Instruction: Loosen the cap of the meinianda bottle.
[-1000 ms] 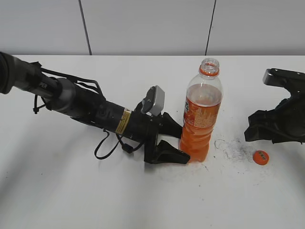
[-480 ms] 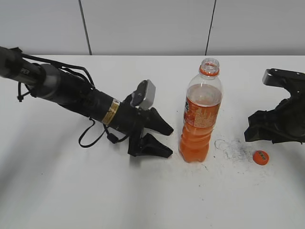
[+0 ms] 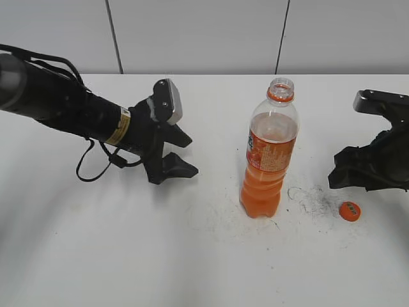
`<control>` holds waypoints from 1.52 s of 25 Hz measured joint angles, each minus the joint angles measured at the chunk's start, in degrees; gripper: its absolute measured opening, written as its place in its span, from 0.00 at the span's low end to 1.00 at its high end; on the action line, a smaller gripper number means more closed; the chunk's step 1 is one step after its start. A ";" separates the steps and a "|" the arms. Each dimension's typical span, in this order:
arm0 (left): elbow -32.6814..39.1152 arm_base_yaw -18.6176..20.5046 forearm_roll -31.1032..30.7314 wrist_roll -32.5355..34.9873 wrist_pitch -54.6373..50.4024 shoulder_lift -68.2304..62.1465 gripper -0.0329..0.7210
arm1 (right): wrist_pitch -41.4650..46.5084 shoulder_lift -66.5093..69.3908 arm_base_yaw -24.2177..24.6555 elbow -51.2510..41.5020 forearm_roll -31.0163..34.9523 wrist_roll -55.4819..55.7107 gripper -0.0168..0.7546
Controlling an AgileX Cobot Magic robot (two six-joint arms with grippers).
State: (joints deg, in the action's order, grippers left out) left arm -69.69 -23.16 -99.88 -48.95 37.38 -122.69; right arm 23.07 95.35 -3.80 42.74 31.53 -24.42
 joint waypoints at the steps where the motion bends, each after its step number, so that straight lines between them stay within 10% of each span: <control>1: 1.19 -0.07 0.78 -0.02 -2.44 1.09 0.83 | 0.37 -0.53 0.00 0.00 0.00 0.00 0.69; 8: 9.50 -3.50 11.77 -0.19 -28.10 9.13 0.83 | 4.64 -5.47 0.00 0.00 0.00 0.00 0.69; 17: 11.18 -10.01 44.65 -0.19 -62.47 13.13 0.83 | 13.97 -9.92 0.00 0.00 -0.05 0.18 0.69; 38: 22.97 -15.12 77.67 24.84 -80.85 59.50 0.82 | 30.39 -31.88 0.00 -0.70 -0.06 2.46 0.69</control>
State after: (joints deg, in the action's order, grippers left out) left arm -46.72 -38.27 -22.21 -24.11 -43.47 -63.18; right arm 53.46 63.47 -3.80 42.04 31.47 -21.96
